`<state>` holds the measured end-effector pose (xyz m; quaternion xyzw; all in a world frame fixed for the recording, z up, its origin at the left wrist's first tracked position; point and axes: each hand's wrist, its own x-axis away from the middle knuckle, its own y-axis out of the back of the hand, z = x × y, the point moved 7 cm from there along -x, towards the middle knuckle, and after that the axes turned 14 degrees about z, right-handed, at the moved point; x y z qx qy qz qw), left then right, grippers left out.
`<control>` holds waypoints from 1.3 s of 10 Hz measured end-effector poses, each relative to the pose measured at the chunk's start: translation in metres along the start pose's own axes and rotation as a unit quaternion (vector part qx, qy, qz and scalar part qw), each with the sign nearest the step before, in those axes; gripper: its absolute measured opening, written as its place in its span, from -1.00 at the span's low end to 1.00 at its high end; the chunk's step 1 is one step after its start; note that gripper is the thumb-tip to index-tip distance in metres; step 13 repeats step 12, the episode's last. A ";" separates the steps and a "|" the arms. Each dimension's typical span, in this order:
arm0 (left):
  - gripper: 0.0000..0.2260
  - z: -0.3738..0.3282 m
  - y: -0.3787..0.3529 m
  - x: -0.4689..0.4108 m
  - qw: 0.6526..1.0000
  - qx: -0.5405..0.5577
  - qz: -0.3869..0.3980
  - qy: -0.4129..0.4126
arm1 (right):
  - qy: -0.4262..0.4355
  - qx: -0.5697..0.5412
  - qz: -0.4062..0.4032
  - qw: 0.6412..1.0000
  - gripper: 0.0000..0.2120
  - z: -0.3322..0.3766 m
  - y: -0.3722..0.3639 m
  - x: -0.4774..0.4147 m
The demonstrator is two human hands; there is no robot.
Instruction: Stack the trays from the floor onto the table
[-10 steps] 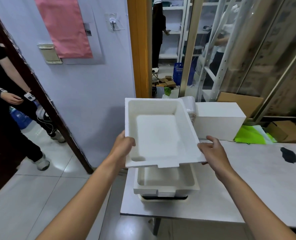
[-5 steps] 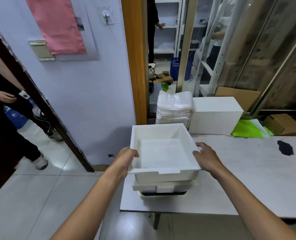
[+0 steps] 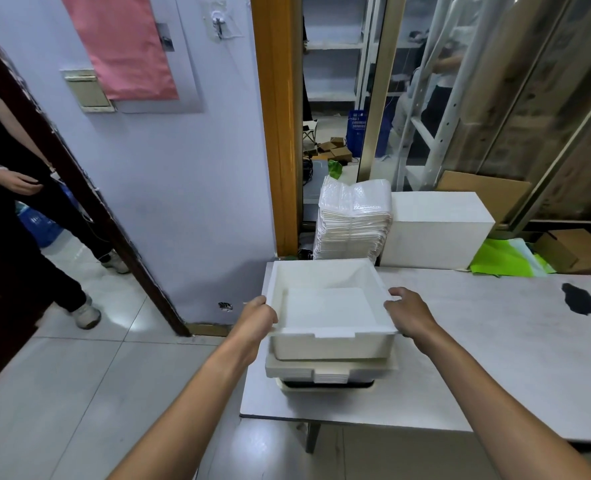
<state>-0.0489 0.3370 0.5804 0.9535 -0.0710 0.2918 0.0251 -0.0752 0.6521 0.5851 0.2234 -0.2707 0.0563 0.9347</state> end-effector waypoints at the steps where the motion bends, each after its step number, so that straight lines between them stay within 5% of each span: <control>1: -0.48 -0.009 -0.001 0.004 1.000 -0.020 -0.009 -0.003 | -0.004 -0.012 0.000 1.000 -0.50 -0.002 0.000 -0.006; 2: -0.60 -0.012 -0.002 0.003 1.000 -0.027 -0.012 0.000 | -0.005 -0.015 0.005 1.000 -0.48 -0.002 -0.001 -0.009; 5: -0.42 -0.005 0.001 -0.013 1.000 -0.023 -0.010 0.009 | -0.005 -0.008 0.003 1.000 -0.55 0.000 0.001 -0.012; 6: -0.60 0.001 -0.001 -0.013 1.000 -0.011 0.003 0.016 | -0.013 0.012 0.004 1.000 -0.57 -0.007 -0.002 -0.014; 9: -0.20 0.057 0.028 -0.071 0.999 -0.003 0.030 0.019 | -0.036 0.022 0.000 0.999 -0.64 -0.020 -0.008 -0.010; 13: -0.25 0.038 0.024 -0.045 0.999 0.037 0.011 -0.013 | -0.043 0.051 -0.023 0.998 -0.32 -0.019 0.005 -0.009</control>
